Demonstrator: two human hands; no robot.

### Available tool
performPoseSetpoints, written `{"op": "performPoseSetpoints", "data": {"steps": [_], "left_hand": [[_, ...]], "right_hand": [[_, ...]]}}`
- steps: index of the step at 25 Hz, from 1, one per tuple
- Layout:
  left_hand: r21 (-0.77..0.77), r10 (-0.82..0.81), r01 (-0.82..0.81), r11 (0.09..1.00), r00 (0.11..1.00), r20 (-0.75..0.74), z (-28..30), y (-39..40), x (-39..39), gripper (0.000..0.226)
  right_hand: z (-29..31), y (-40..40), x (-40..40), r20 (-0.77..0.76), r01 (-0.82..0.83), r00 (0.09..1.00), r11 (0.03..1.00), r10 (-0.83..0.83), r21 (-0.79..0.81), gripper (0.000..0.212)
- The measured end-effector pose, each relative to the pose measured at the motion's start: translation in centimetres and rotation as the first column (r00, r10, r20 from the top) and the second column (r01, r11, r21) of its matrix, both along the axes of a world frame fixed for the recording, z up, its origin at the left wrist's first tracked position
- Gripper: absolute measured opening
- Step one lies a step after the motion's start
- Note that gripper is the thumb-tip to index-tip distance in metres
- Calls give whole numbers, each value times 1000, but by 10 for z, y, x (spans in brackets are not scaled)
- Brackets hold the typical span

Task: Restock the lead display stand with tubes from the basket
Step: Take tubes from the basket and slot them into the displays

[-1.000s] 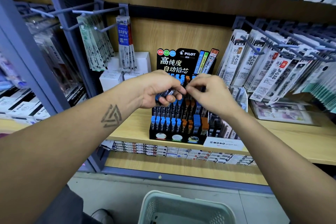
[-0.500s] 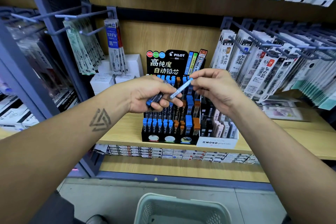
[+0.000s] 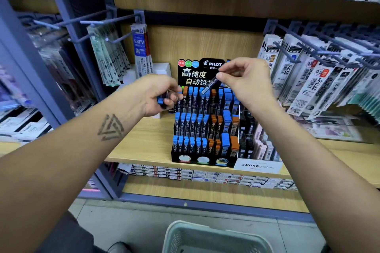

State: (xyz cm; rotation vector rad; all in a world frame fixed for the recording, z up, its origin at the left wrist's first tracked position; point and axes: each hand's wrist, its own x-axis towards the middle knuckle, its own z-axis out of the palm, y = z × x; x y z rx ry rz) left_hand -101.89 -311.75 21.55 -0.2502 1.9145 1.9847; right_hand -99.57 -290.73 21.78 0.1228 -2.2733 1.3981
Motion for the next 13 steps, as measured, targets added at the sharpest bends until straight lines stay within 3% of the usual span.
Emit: {"op": "performPoseSetpoints", "data": {"steps": [3,8,13], "left_hand": [[52,-8,5,999,999,48,4,-10,2,14],[107,-15,5,994,996,92,4,-15,7,16],[25,-41,40,999,997,68,3,-15,9,16]], "right_hand": [[-7,-20,-9,-44,0,999,990,7,142,14],[-14,-39,-20,-55,-4,998,973,17,231,14],[-25,-48,-26,-135,17,990,887,51,461,2]]}}
